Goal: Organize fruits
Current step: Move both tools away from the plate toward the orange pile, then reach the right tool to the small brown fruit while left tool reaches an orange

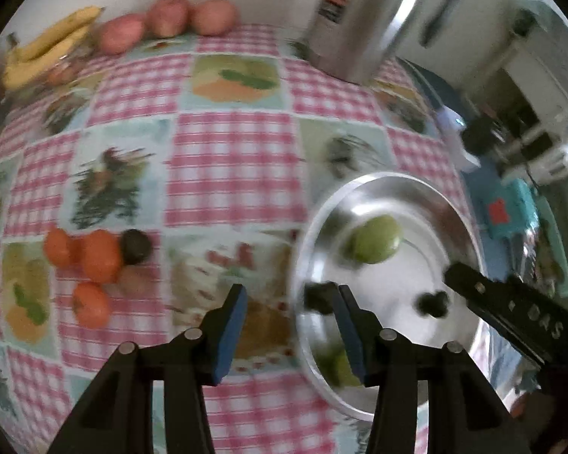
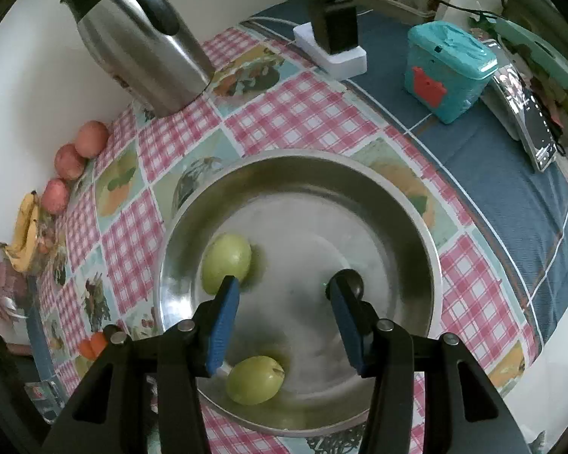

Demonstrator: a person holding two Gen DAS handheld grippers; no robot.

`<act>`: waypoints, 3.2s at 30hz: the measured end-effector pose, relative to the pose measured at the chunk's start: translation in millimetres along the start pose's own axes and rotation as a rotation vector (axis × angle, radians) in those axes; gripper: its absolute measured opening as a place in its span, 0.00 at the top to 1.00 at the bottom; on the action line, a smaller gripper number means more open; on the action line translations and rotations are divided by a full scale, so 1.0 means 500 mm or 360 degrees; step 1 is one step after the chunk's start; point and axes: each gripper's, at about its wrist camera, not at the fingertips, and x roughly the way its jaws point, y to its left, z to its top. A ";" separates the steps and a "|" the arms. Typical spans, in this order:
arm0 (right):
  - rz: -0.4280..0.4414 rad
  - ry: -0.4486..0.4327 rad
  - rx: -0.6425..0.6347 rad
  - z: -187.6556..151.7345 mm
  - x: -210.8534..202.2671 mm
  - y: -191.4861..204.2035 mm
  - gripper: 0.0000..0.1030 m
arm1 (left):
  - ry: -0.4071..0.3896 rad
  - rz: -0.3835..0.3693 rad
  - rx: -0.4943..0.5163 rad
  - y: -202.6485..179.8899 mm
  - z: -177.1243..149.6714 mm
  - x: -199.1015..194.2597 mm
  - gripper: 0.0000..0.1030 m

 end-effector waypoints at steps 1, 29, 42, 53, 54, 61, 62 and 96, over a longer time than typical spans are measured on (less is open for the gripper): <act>-0.0004 -0.0001 -0.0010 -0.002 0.000 0.003 0.50 | 0.0000 0.0011 -0.0032 0.011 0.003 -0.001 0.50; -0.0133 -0.0025 -0.0235 -0.037 0.004 0.087 0.47 | -0.0104 0.0230 -0.0292 0.152 0.031 -0.051 0.20; -0.0097 -0.0016 -0.0240 -0.041 0.016 0.089 0.28 | -0.0153 0.0330 -0.0221 0.151 0.031 -0.053 0.00; -0.0131 -0.0073 -0.0266 -0.041 0.014 0.092 0.02 | -0.0181 0.0396 -0.0149 0.148 0.030 -0.056 0.00; -0.0131 -0.0079 -0.0262 -0.039 0.013 0.091 0.02 | -0.0184 0.0398 -0.0145 0.147 0.030 -0.057 0.00; -0.0143 -0.0083 -0.0225 -0.042 0.014 0.087 0.02 | -0.0188 0.0401 -0.0122 0.145 0.030 -0.058 0.00; -0.0144 -0.0081 -0.0225 -0.042 0.014 0.088 0.02 | -0.0188 0.0404 -0.0116 0.145 0.030 -0.058 0.00; -0.0078 -0.0031 -0.0469 -0.085 0.037 0.182 0.02 | -0.0300 0.0619 -0.0226 0.283 0.034 -0.125 0.00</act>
